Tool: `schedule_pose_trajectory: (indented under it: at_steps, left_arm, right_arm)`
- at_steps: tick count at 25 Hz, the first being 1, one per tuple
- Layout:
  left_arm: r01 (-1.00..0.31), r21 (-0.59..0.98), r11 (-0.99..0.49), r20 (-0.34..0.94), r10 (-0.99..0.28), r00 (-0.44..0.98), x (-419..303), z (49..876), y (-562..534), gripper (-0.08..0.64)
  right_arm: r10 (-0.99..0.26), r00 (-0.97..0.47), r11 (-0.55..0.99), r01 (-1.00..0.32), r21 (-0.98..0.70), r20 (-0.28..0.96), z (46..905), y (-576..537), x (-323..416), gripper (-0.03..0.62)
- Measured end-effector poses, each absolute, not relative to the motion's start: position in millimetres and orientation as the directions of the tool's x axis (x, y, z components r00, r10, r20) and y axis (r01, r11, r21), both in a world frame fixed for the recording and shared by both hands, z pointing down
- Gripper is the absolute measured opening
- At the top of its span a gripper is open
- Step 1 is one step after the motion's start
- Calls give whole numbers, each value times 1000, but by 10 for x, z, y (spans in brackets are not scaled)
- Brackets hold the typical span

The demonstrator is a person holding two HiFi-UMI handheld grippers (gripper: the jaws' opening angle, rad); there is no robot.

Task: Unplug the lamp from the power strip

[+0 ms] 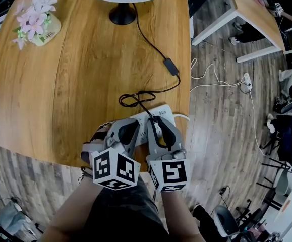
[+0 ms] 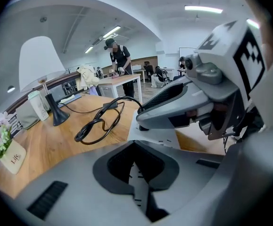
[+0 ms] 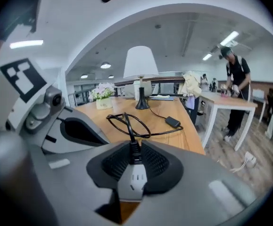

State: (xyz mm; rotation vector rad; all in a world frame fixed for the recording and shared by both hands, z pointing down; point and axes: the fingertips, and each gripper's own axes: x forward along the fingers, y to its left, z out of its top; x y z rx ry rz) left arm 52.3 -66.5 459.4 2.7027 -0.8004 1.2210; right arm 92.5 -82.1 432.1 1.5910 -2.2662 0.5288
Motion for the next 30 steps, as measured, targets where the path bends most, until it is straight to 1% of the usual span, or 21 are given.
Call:
schedule_pose_trajectory:
  at_steps: [2,4,8,9,12,14,19,23,24,25,26,28,29,30]
  left_arm:
    - [-484,-148,-863,717,-430,549,524,4598,-666,-5]
    - [-485,-145,-862,717,-430,549,520,4601,-667,-5]
    - [-487,-135,-863,719,-424,551,523,4594,-663,-5]
    - [-486,-135,-863,720,-423,551,524,4594,-662,-5]
    - [-484,-139,-864,721,-423,548,523,4595,-659,-5]
    - [-483,-135,-865,721,-420,551,524,4595,-659,-5]
    - [-477,-136,-868,720,-417,555,522,4599,-656,-5]
    - [-478,-131,-869,721,-414,556,525,4599,-655,-5]
    - [-477,-131,-869,721,-414,556,523,4598,-656,-5]
    - [-477,-133,-869,721,-415,555,519,4597,-656,-5]
    - [-476,-136,-869,721,-416,554,516,4597,-655,-5]
    - [-474,-139,-870,722,-417,553,518,4600,-651,-5]
    - [-473,-138,-870,722,-416,553,523,4602,-651,-5]
    - [-473,-135,-870,723,-414,554,526,4605,-652,-5]
  right_arm:
    - [-825,-342,286,-939,-190,449,4328,-831,956,81]
    - [-825,-339,276,-940,-202,452,4328,-835,959,81]
    - [-823,-303,327,-944,-35,481,4300,-805,902,80]
    - [-820,-306,338,-941,-23,484,4290,-804,893,80]
    - [-819,-332,314,-942,-118,467,4309,-796,933,80]
    - [-826,-317,289,-948,-132,467,4309,-794,948,81]
    - [-816,-295,352,-936,23,498,4275,-791,878,80]
    - [-817,-269,370,-923,106,511,4271,-782,858,80]
    - [-816,-271,373,-922,105,511,4273,-781,855,80]
    - [-817,-284,368,-927,73,503,4277,-785,860,80]
    - [-817,-304,351,-936,4,491,4287,-787,880,80]
    - [-818,-334,284,-942,-177,468,4310,-789,953,81]
    - [-821,-334,250,-939,-234,462,4314,-793,982,81]
    - [-824,-324,231,-941,-247,465,4314,-797,992,81]
